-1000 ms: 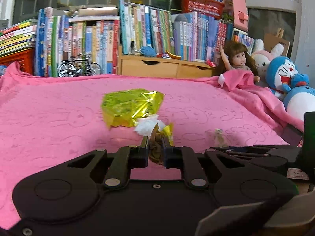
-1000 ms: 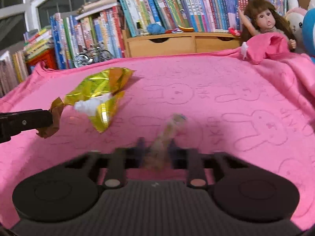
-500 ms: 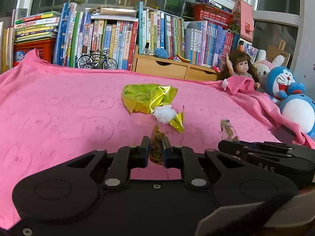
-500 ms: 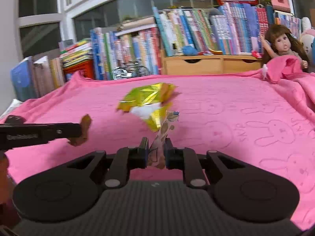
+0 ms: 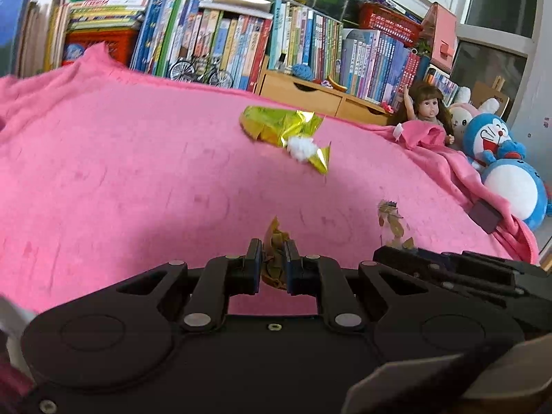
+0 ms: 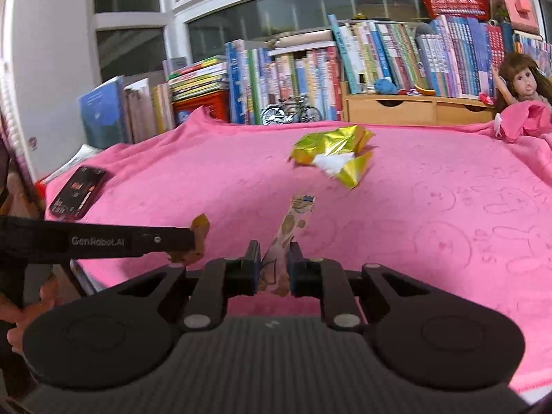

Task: Organize books
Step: 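Lower both held items toward the black bag below the table edge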

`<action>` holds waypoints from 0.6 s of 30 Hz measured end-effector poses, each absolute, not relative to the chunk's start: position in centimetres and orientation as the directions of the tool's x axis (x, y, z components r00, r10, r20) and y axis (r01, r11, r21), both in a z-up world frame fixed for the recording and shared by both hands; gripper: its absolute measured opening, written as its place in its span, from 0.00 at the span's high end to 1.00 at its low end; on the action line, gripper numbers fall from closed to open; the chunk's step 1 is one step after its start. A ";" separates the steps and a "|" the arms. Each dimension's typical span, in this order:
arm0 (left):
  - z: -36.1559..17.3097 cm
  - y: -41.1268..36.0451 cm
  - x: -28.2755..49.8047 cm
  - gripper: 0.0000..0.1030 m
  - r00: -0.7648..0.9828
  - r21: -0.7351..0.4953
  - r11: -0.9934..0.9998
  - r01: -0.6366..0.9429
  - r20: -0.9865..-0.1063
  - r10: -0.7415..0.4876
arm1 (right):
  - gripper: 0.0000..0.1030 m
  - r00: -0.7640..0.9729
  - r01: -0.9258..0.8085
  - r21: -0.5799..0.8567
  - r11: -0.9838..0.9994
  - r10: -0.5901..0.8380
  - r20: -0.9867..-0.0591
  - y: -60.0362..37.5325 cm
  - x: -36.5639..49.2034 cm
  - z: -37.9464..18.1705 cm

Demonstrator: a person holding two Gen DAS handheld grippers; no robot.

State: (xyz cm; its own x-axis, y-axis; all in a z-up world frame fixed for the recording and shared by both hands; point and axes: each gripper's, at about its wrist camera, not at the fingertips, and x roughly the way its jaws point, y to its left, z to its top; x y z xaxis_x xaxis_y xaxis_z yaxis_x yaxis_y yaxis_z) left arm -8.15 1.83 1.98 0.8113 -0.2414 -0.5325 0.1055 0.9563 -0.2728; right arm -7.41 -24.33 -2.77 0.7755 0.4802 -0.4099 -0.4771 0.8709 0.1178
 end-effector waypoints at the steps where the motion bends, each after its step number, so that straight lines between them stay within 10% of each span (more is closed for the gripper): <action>1: 1.8 2.0 -8.9 0.88 0.809 -0.279 0.955 0.099 -0.537 -0.241 | 0.80 0.768 -0.483 0.122 0.867 0.486 -0.418 -24.3 -8.0 -3.0; 18: -3.6 1.6 -15.4 0.88 0.617 -0.217 0.972 0.087 -0.754 -0.224 | 0.80 0.618 -0.505 0.182 0.844 0.500 -0.606 -24.1 -13.9 -8.4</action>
State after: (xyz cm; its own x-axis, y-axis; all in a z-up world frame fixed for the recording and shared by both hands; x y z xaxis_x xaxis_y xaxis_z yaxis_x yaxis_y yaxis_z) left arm -15.43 1.60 -3.58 0.6174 -0.2236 -0.7542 0.0867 0.9723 -0.2172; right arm -13.89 -24.15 -8.40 0.6185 0.5003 -0.6060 -0.5047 0.8440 0.1817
